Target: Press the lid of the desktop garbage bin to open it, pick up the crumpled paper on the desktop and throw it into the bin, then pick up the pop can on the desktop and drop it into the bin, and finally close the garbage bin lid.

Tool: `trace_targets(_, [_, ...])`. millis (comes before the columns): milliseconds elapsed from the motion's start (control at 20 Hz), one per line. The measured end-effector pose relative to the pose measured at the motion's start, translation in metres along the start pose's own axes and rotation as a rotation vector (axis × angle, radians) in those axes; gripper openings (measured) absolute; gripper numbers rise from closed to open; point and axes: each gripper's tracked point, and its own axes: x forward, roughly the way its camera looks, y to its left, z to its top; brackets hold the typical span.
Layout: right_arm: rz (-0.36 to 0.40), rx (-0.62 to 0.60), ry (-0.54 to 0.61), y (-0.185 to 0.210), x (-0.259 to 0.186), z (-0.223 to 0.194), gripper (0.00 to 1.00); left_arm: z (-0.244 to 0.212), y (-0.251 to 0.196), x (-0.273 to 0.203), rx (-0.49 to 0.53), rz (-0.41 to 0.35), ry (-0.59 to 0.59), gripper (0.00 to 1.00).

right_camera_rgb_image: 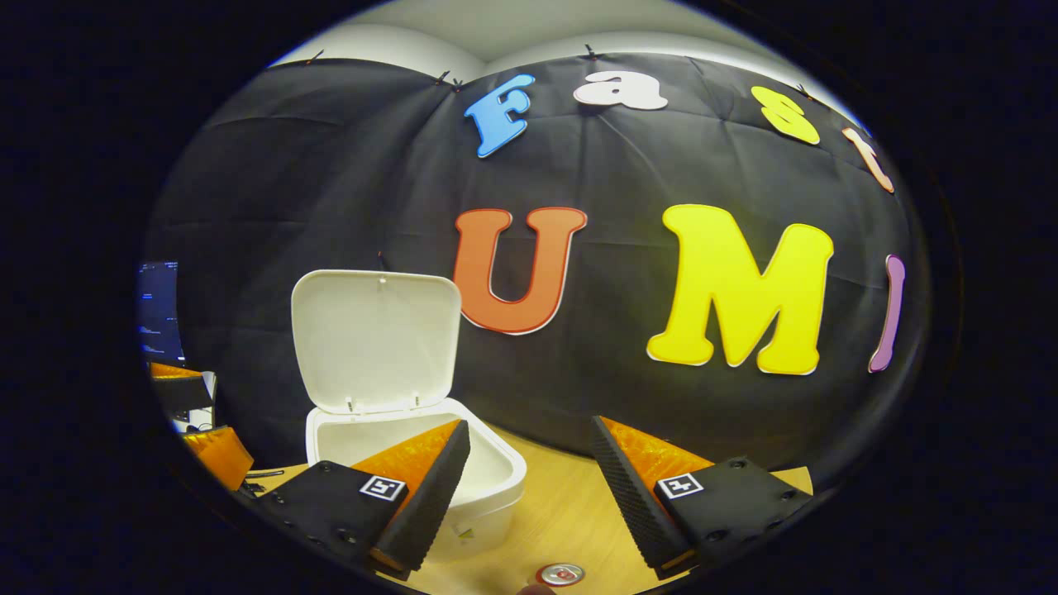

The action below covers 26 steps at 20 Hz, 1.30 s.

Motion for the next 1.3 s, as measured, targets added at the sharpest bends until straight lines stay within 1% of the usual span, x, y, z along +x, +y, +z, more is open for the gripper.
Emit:
trace_targets(50, [-0.032, 0.01, 0.0, -0.017, -0.008, 0.0, 0.94, -0.003, -0.007, 0.004, -0.001, -0.011, 0.005, 0.99])
trace_targets(150, [-0.091, 0.032, -0.004, -0.046, -0.023, 0.002, 0.94, -0.006, -0.024, 0.011, 0.0, -0.038, 0.01, 0.99])
trace_targets(200, [-0.118, 0.04, -0.012, -0.059, -0.032, 0.004, 0.92, -0.007, -0.033, 0.015, 0.0, -0.057, 0.012, 0.99])
trace_targets(250, [-0.151, 0.044, -0.016, -0.075, -0.041, 0.004, 0.94, -0.009, -0.045, 0.018, 0.001, -0.079, 0.016, 0.99])
trace_targets(400, [-0.233, 0.064, -0.03, -0.111, -0.071, 0.006, 0.94, -0.017, -0.078, 0.029, -0.003, -0.165, 0.03, 0.99])
trace_targets(550, [-0.319, 0.044, -0.051, -0.146, -0.104, 0.006, 0.94, -0.042, -0.11, 0.044, -0.006, -0.234, 0.081, 0.99])
trace_targets(750, [-0.417, 0.015, -0.042, -0.182, -0.138, -0.003, 0.94, -0.078, -0.145, 0.063, 0.005, -0.281, 0.154, 0.99])
trace_targets(950, [-0.471, 0.054, -0.023, -0.202, -0.158, -0.012, 0.94, -0.124, -0.177, 0.076, 0.05, -0.318, 0.214, 0.99])
trace_targets(1050, [-0.498, 0.052, -0.008, -0.209, -0.163, -0.019, 0.94, -0.148, -0.192, 0.078, 0.071, -0.336, 0.246, 1.0])
trace_targets(1300, [-0.522, 0.053, 0.045, -0.211, -0.167, -0.04, 0.94, -0.218, -0.212, 0.089, 0.094, -0.341, 0.355, 1.0])
